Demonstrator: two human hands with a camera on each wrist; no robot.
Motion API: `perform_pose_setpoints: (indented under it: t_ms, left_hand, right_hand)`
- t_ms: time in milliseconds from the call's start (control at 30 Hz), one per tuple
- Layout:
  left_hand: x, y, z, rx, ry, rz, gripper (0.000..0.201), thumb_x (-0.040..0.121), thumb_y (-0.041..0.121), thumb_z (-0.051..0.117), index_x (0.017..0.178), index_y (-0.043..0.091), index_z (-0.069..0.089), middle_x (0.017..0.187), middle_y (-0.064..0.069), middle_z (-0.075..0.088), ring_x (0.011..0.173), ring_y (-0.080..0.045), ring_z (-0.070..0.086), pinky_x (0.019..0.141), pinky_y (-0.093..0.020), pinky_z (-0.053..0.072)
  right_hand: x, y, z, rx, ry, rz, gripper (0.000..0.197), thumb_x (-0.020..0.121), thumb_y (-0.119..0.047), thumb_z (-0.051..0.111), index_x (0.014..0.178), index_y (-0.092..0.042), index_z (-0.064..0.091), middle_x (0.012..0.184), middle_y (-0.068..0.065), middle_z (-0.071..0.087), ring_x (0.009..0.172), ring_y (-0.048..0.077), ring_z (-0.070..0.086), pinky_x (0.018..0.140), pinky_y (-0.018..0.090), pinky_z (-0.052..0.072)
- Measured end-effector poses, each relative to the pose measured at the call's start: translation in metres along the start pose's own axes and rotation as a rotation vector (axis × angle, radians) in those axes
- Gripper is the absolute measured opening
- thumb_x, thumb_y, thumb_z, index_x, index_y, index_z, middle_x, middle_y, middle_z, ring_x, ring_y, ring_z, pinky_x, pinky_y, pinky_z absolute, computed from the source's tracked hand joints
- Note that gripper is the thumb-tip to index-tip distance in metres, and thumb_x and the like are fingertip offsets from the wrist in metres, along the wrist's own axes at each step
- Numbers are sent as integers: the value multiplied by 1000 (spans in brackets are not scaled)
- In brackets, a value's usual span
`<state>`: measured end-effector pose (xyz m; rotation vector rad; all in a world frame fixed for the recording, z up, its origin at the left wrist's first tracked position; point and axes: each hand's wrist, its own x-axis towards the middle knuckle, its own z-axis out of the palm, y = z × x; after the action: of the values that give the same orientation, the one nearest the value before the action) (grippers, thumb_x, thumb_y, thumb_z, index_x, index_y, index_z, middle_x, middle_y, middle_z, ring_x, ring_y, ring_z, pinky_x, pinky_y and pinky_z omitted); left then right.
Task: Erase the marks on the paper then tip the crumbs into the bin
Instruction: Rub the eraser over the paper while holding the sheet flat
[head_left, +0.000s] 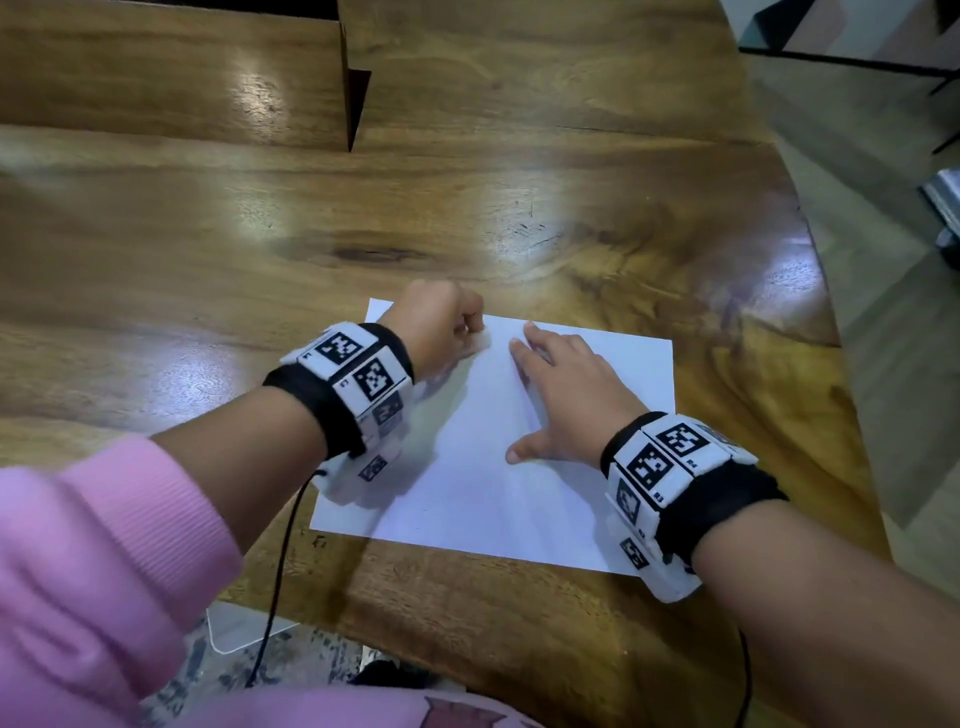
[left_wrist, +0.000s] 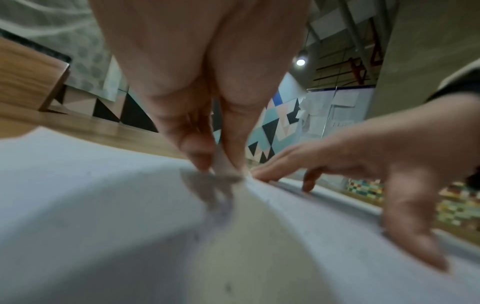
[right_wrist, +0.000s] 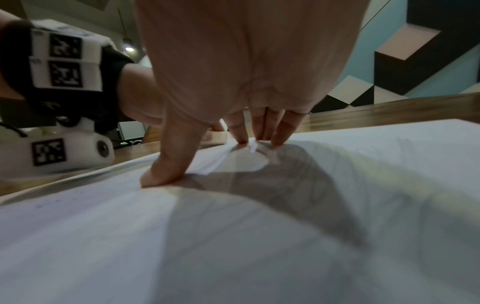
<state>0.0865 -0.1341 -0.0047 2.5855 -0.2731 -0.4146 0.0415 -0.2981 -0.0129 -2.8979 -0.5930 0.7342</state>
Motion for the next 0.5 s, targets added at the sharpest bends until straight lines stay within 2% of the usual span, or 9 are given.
perform_pose_setpoints:
  t_ms: [100, 133, 167, 233, 267, 300, 400, 433, 500]
  left_hand:
    - [-7, -5, -3, -42, -272, 4, 10, 74, 2, 63, 80, 9, 68, 75, -14, 69, 67, -20, 55, 59, -24, 39]
    - [-7, -6, -4, -30, -271, -2, 11, 75, 2, 63, 81, 10, 68, 70, -10, 67, 68, -20, 56, 58, -23, 39]
    - [-4, -6, -3, -19, -200, -9, 11, 75, 3, 63, 83, 10, 68, 68, -6, 63, 70, -20, 56, 58, -23, 37]
    - [0, -1, 0, -13, 29, -31, 12, 78, 5, 60, 88, 7, 66, 73, -3, 56, 74, -20, 52, 63, -22, 34]
    - [0, 1, 1, -16, 73, -34, 12, 78, 5, 60, 88, 6, 65, 75, -2, 54, 74, -19, 50, 64, -22, 33]
    - [-1, 2, 1, -17, 36, -23, 10, 78, 4, 60, 86, 6, 65, 75, -3, 54, 74, -19, 49, 63, -22, 33]
    - [-4, -1, -4, 19, -270, 32, 14, 75, 0, 60, 75, 14, 63, 63, 2, 55, 67, -18, 50, 57, -22, 37]
    - [-3, 0, -6, 48, -296, 36, 15, 75, 1, 60, 75, 15, 64, 62, 4, 54, 67, -18, 50, 57, -22, 37]
    - [5, 3, -6, 66, -177, 45, 11, 76, 3, 61, 82, 10, 67, 67, 1, 55, 70, -18, 49, 60, -23, 35]
  right_hand:
    - [1, 0, 0, -16, -7, -4, 113, 67, -59, 73, 151, -20, 9, 159, 1, -3, 143, 23, 7, 113, 35, 18]
    - [1, 0, 0, -17, -10, -3, 113, 67, -59, 73, 151, -20, 8, 159, 1, -3, 143, 23, 6, 113, 35, 18]
    - [1, 0, 0, -18, -11, -2, 113, 67, -59, 73, 151, -20, 8, 159, 1, -3, 143, 23, 6, 113, 35, 18]
    - [1, 0, 1, -28, -10, -3, 113, 68, -59, 72, 151, -19, 8, 159, 2, -3, 143, 23, 7, 113, 35, 18]
    - [2, 0, 1, -33, -9, -4, 113, 68, -59, 72, 151, -19, 8, 159, 2, -3, 143, 23, 7, 113, 35, 19]
    - [2, 0, 0, -37, -13, -5, 113, 68, -59, 72, 151, -19, 8, 159, 2, -3, 143, 23, 8, 113, 35, 19]
    - [1, 0, 0, -41, -16, -7, 112, 68, -59, 72, 151, -18, 8, 159, 2, -3, 142, 24, 8, 113, 35, 19]
    - [1, -1, -1, -45, -15, -10, 112, 68, -59, 72, 151, -18, 8, 159, 3, -2, 142, 24, 9, 113, 36, 19]
    - [1, -1, -1, -55, -14, -10, 113, 68, -60, 72, 151, -17, 8, 159, 3, -2, 142, 24, 10, 113, 36, 21]
